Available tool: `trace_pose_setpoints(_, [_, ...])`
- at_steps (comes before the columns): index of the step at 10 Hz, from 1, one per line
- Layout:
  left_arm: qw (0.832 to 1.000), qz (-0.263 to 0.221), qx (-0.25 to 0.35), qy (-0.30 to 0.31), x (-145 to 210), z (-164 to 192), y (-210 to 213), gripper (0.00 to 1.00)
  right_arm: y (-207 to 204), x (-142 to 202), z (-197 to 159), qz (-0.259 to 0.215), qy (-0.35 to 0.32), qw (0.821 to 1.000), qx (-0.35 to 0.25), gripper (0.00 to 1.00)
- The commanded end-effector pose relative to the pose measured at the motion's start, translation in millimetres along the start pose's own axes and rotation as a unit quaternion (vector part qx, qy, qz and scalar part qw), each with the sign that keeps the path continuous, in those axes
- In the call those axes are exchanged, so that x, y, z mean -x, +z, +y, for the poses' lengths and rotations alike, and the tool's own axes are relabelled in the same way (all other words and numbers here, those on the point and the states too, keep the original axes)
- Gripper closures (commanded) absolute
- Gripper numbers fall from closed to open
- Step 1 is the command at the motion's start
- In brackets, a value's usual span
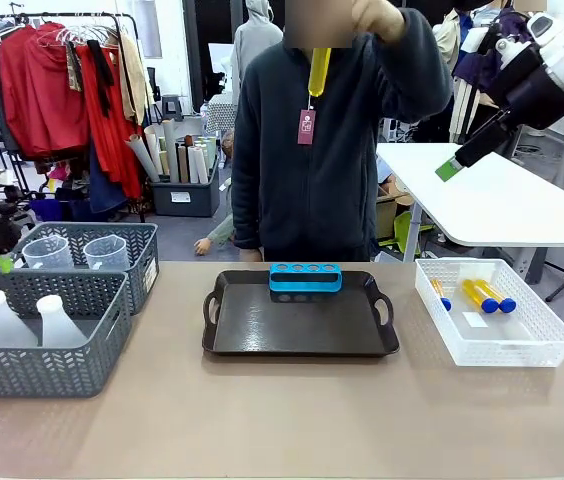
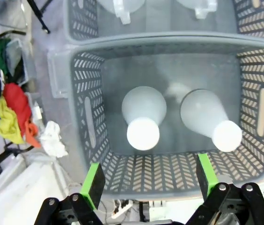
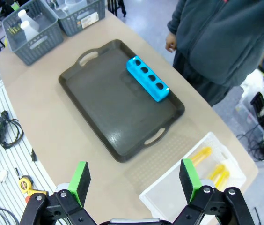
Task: Prepare the laboratory tools.
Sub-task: Pick up one Small flask and place it on the Handle tray.
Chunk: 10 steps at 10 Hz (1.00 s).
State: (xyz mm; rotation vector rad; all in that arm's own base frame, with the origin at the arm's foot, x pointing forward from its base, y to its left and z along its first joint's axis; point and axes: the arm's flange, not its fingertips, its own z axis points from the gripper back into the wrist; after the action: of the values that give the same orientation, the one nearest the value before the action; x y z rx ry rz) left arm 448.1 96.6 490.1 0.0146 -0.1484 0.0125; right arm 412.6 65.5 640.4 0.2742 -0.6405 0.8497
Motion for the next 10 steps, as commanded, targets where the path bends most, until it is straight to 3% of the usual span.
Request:
trace_pose_setpoints(1, [0.999, 0.022, -0.021, 0.022, 0, 7, -21, 0.0, 1, 0, 0, -0.002, 0.001, 1.0, -0.001, 0.0])
trace_pose_setpoints(10, [1.0, 0.027, -0.011, 0.001, -9, 23, -74, 0.0, 1, 0, 0, -0.002, 0.001, 1.0, -0.001, 0.0])
